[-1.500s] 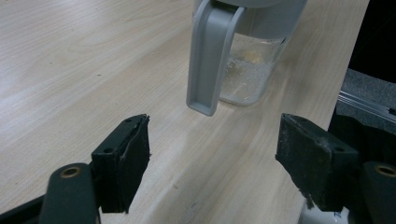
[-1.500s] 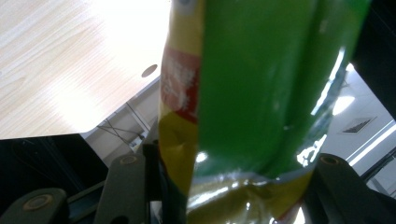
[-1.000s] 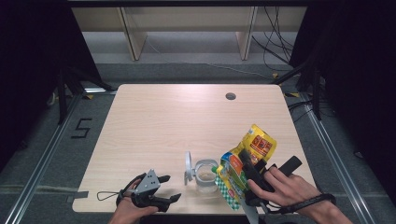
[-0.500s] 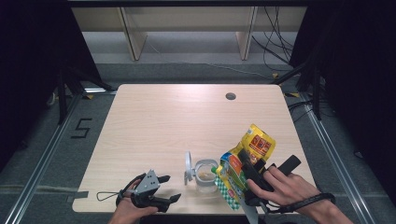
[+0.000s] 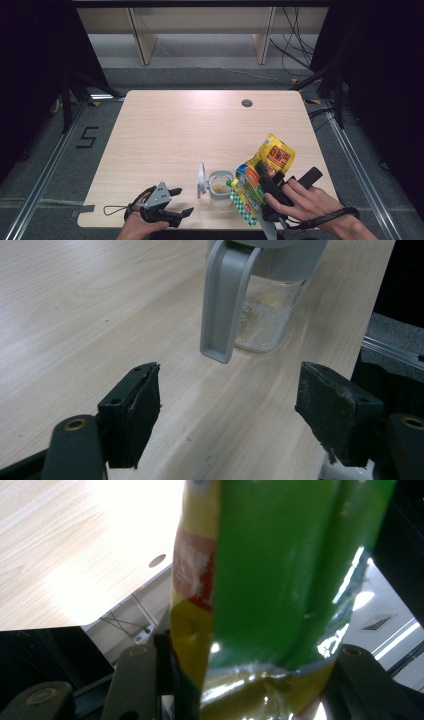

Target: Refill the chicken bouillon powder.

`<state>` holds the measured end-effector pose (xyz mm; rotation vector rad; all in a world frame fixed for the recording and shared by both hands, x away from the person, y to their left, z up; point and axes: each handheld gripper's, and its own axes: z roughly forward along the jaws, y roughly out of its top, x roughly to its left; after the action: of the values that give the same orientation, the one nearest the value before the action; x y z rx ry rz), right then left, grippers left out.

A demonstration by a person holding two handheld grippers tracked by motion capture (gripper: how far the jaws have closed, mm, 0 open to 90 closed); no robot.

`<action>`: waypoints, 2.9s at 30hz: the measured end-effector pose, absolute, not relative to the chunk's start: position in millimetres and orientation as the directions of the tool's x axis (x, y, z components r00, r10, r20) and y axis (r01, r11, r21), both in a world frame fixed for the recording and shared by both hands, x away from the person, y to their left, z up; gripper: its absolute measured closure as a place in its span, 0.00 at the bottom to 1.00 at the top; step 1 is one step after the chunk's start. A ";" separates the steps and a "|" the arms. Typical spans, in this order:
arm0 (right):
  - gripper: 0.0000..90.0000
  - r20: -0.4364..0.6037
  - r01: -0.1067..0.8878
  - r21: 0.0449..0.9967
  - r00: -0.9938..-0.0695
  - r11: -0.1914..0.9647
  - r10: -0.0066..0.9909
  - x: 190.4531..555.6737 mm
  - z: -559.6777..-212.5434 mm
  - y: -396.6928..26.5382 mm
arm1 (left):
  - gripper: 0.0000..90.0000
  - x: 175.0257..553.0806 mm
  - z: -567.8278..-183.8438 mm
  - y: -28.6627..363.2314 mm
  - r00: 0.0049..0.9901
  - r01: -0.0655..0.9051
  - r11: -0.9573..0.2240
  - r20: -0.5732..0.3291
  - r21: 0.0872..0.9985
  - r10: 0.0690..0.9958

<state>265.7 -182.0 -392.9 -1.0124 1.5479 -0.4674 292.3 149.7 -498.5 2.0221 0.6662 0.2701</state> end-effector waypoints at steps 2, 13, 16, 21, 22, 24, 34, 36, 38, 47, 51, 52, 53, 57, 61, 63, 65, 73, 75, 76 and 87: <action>0.58 -0.592 -0.343 -0.765 0.041 0.545 -0.805 265.8 -392.8 -181.7 | 0.28 292.3 -498.6 149.8 0.828 0.347 -0.396 -0.080 0.850 0.555; 0.59 -0.581 -0.357 -0.770 0.050 0.529 -0.812 265.9 -390.5 -180.1 | 0.28 291.5 -498.8 149.6 0.825 0.360 -0.393 -0.091 0.846 0.558; 0.60 -0.588 -0.352 -0.766 0.044 0.538 -0.808 265.9 -389.3 -180.8 | 0.28 291.7 -499.3 148.6 0.822 0.361 -0.382 -0.096 0.851 0.562; 0.60 -0.592 -0.351 -0.762 0.039 0.544 -0.805 266.7 -388.1 -182.0 | 0.28 291.6 -498.9 149.1 0.823 0.361 -0.386 -0.096 0.849 0.560; 0.60 -0.595 -0.351 -0.760 0.038 0.547 -0.803 266.8 -388.2 -182.2 | 0.28 291.9 -499.1 148.9 0.822 0.361 -0.385 -0.095 0.849 0.561; 0.60 -0.591 -0.350 -0.763 0.038 0.544 -0.805 266.5 -388.1 -182.1 | 0.28 291.3 -499.9 148.3 0.819 0.359 -0.377 -0.094 0.854 0.567; 0.60 -0.589 -0.361 -0.763 0.044 0.537 -0.807 266.8 -387.1 -179.6 | 0.28 292.8 -497.4 150.9 0.834 0.335 -0.404 -0.068 0.851 0.548; 0.60 -0.582 -0.359 -0.768 0.044 0.531 -0.812 267.0 -387.0 -178.9 | 0.28 292.7 -497.3 151.0 0.834 0.335 -0.405 -0.068 0.851 0.548; 0.60 -0.582 -0.357 -0.768 0.046 0.531 -0.812 266.9 -386.9 -178.7 | 0.28 292.8 -497.4 150.6 0.833 0.338 -0.403 -0.071 0.851 0.548; 0.61 -0.577 -0.367 -0.769 0.048 0.522 -0.815 267.9 -385.6 -176.0 | 0.27 292.4 -497.8 150.4 0.831 0.346 -0.398 -0.080 0.850 0.550; 0.61 -0.579 -0.364 -0.769 0.046 0.526 -0.814 268.6 -384.4 -174.9 | 0.27 291.9 -497.7 151.6 0.832 0.339 -0.398 -0.075 0.853 0.549; 0.61 -0.581 -0.364 -0.767 0.046 0.528 -0.812 268.7 -384.2 -174.7 | 0.27 292.3 -497.4 152.1 0.836 0.333 -0.404 -0.069 0.852 0.544; 0.61 -0.573 -0.369 -0.772 0.050 0.518 -0.818 269.0 -383.6 -173.8 | 0.27 290.8 -497.8 151.5 0.825 0.358 -0.390 -0.091 0.849 0.558; 0.61 -0.580 -0.378 -0.764 0.047 0.523 -0.813 269.7 -382.5 -174.3 | 0.27 291.7 -498.1 151.3 0.830 0.344 -0.395 -0.079 0.852 0.552; 0.61 -0.572 -0.367 -0.772 0.046 0.518 -0.819 270.0 -381.9 -175.0 | 0.27 292.6 -497.7 151.8 0.834 0.335 -0.398 -0.073 0.854 0.546; 0.62 -0.571 -0.371 -0.771 0.043 0.518 -0.820 270.4 -383.3 -175.8 | 0.27 292.3 -497.2 151.6 0.830 0.336 -0.400 -0.068 0.853 0.553; 0.62 -0.569 -0.369 -0.773 0.044 0.516 -0.821 270.3 -383.5 -175.9 | 0.27 290.8 -497.2 151.0 0.825 0.358 -0.390 -0.092 0.849 0.558; 0.62 -0.570 -0.373 -0.770 0.041 0.517 -0.820 270.5 -383.6 -175.4 | 0.27 290.5 -497.8 150.3 0.823 0.357 -0.385 -0.091 0.851 0.561; 0.62 -0.573 -0.375 -0.768 0.040 0.519 -0.819 270.4 -383.8 -175.1 | 0.27 290.6 -497.4 150.2 0.824 0.358 -0.381 -0.096 0.852 0.559; 0.62 -0.573 -0.375 -0.768 0.040 0.519 -0.819 270.1 -383.7 -175.0 | 0.27 290.3 -497.5 150.2 0.822 0.362 -0.378 -0.100 0.852 0.561; 0.62 -0.584 -0.375 -0.760 0.038 0.531 -0.811 268.9 -383.0 -177.1 | 0.27 290.2 -497.8 150.4 0.820 0.358 -0.386 -0.089 0.850 0.565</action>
<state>268.9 -177.1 -383.0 -1.0452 1.5664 -0.4521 290.2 150.4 -497.8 2.0153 0.6825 0.2639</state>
